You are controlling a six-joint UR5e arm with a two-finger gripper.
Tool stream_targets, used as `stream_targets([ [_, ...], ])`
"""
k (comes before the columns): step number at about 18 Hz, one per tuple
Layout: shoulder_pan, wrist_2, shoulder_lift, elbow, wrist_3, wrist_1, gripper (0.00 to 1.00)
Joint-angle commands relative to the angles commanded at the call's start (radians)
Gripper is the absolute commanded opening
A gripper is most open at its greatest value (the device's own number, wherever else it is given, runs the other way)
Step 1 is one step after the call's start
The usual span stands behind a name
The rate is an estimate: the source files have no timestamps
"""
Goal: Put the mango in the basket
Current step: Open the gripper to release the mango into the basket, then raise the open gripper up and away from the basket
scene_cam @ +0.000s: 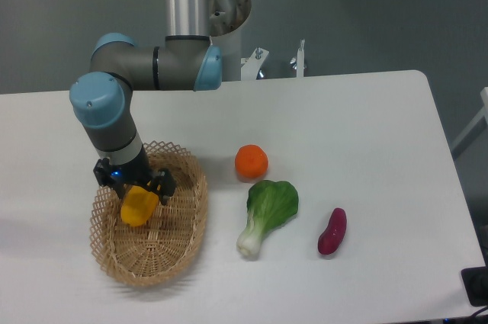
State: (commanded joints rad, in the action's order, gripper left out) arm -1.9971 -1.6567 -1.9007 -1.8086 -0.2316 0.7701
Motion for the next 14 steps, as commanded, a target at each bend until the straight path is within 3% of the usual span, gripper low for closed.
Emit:
stream_targets([
  [8,-0.175,-0.021,0.052,0.045,-0.07,-0.003,1.0],
  [14,-0.314,-0.011,0.118,0.045,-0.332,0.055,1.0],
])
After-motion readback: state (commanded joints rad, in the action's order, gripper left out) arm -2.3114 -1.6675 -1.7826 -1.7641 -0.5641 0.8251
